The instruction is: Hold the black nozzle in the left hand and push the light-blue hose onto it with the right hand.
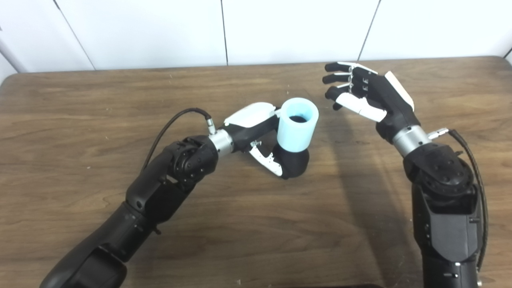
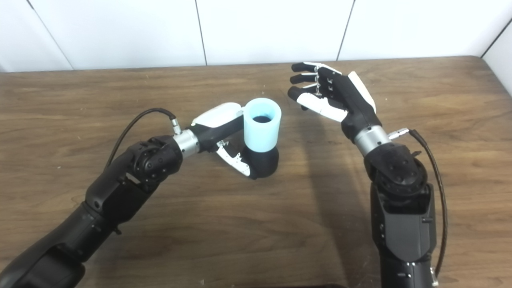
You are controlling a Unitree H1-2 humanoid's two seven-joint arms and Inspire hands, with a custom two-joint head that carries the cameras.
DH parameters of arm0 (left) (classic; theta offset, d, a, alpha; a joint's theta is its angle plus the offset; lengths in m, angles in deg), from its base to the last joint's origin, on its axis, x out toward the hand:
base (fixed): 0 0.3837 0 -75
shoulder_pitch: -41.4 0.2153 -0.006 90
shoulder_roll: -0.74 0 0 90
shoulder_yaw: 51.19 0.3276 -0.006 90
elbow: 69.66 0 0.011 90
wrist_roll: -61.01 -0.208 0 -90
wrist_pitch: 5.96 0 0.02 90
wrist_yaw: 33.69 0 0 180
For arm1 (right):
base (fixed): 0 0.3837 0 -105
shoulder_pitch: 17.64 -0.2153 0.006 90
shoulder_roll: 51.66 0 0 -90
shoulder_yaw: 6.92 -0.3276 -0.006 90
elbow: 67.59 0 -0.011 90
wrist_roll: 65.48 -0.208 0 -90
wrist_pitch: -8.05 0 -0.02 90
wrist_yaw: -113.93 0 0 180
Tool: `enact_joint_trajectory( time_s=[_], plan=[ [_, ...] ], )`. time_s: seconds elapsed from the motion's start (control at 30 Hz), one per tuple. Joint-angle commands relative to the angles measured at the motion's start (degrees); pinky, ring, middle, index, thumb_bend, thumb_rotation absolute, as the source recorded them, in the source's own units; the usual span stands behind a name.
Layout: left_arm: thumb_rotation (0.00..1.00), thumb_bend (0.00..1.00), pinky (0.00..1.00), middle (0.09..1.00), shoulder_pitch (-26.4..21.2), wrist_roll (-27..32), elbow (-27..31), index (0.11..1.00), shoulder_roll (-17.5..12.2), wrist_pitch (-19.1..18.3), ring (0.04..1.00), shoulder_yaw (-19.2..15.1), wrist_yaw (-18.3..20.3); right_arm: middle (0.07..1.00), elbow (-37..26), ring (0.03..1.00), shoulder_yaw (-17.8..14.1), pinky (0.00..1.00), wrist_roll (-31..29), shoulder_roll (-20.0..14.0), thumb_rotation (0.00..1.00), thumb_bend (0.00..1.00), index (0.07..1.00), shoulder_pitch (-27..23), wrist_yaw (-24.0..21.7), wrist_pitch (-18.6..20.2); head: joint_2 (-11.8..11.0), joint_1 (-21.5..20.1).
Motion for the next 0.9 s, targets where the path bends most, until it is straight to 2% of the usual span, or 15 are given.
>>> enact_joint_trajectory(
  time_s=[0.0,0.13,0.2,0.3,0.4,0.5,0.6,0.7,0.87],
  plan=[
    [0.31,1.0,1.0,1.0,1.3,-3.7,-1.6,1.0,-2.2,-4.4,1.0,1.0,3.7,0.726,-0.9,0.623,-0.3,0.49,-0.6,-0.6,0.53,0.59,0.768,-2.0,-0.4,0.0,0.1,0.0],
    [0.32,1.0,1.0,1.0,1.2,-3.7,-0.5,1.0,-3.0,-6.2,1.0,-0.4,3.7,0.728,-0.9,0.622,-0.4,0.49,-1.1,-0.8,0.53,0.59,0.772,-2.2,-0.4,0.0,0.0,0.0],
    [0.28,1.0,1.0,1.0,1.1,-2.9,0.0,1.0,-3.6,-7.0,1.0,-1.4,4.3,0.729,-0.9,0.621,-0.5,0.49,-1.3,-0.8,0.53,0.59,0.773,-2.3,-0.5,0.0,0.0,0.0],
    [0.16,0.99,1.0,1.0,1.1,-0.9,0.8,1.0,-4.6,-8.4,1.0,-3.8,5.4,0.732,-1.1,0.622,-0.7,0.49,-1.7,-1.0,0.53,0.58,0.773,-2.4,-0.6,0.0,-0.1,0.1],
    [0.11,0.86,0.98,0.942,2.1,1.2,2.0,0.924,-4.6,-9.8,0.958,-8.7,3.1,0.732,-1.0,0.621,-1.0,0.5,-2.3,-1.4,0.53,0.58,0.773,-2.4,-0.3,0.0,-0.3,0.1],
    [0.02,0.69,0.73,0.796,5.4,3.7,5.2,0.77,-1.6,-11.8,0.79,-16.2,-3.1,0.732,-0.6,0.621,-1.1,0.51,-3.0,-1.5,0.53,0.58,0.773,-2.1,0.2,0.0,-0.4,0.5],
    [0.0,0.57,0.59,0.669,8.5,7.8,9.4,0.683,3.2,-14.4,0.658,-23.7,-8.4,0.732,0.1,0.622,-1.3,0.51,-3.8,-1.6,0.53,0.57,0.769,-1.7,1.2,0.0,-0.4,0.7],
    [0.0,0.51,0.54,0.624,10.3,12.7,11.3,0.669,7.1,-14.7,0.602,-29.1,-11.8,0.731,0.7,0.623,-0.9,0.5,-4.0,-0.9,0.52,0.56,0.764,-1.0,2.4,0.0,-0.3,0.8],
    [0.0,0.49,0.5,0.615,11.3,15.9,13.2,0.665,7.6,-13.9,0.583,-31.3,-12.9,0.73,0.8,0.623,-0.6,0.49,-4.9,-0.5,0.51,0.55,0.762,-0.1,3.8,0.0,-0.6,2.4]
  ],
)
